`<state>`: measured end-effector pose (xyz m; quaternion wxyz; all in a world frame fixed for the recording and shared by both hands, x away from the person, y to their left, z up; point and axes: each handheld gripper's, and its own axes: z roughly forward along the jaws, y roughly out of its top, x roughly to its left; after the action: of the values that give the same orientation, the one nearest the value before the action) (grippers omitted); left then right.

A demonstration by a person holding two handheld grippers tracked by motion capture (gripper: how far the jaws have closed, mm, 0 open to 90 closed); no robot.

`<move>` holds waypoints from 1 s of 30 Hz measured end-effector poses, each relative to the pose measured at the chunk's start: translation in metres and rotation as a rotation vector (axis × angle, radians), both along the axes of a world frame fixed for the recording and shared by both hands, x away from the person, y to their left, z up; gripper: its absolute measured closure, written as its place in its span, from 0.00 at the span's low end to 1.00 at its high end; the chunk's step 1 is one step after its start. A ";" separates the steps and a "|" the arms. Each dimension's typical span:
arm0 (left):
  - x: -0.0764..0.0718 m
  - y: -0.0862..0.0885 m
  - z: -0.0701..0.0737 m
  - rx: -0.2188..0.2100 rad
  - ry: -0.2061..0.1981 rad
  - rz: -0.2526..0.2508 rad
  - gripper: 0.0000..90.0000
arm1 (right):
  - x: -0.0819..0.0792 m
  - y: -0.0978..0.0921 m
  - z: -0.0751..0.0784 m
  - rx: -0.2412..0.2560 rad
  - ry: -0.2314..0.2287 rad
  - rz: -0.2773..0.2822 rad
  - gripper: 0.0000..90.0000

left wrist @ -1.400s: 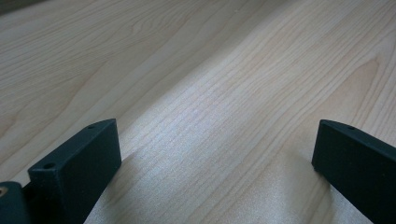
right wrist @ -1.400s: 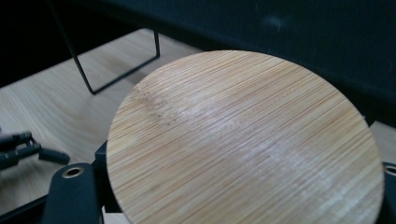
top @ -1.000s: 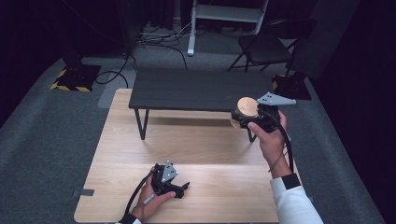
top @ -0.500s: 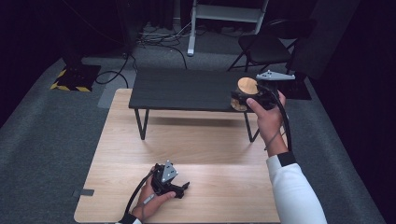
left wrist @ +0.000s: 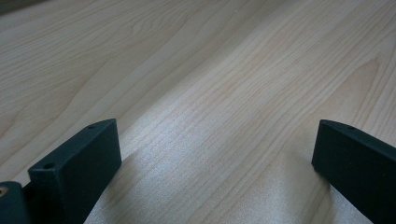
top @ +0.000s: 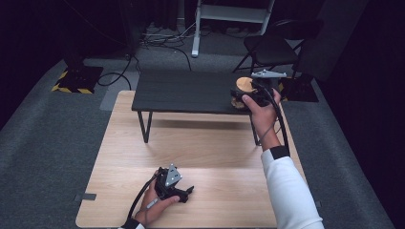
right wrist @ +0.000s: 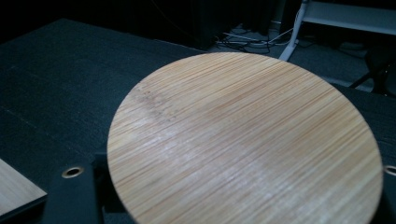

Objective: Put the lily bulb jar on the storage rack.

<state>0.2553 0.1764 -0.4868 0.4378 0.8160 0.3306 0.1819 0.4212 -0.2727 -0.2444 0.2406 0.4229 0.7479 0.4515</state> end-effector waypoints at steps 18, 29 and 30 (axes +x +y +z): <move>0.000 0.000 0.000 0.000 0.001 -0.003 0.01 | -0.019 0.005 -0.009 -0.051 -0.145 0.022 0.07; 0.000 0.000 0.000 0.000 0.001 -0.003 0.01 | -0.039 -0.010 -0.007 -0.039 -0.200 -0.004 0.06; 0.000 0.000 0.000 0.000 0.001 -0.003 0.01 | -0.042 -0.011 -0.007 -0.046 -0.203 -0.009 0.06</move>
<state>0.2558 0.1764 -0.4867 0.4377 0.8167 0.3298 0.1808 0.3792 -0.2834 -0.2517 0.3266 0.3726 0.7279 0.4739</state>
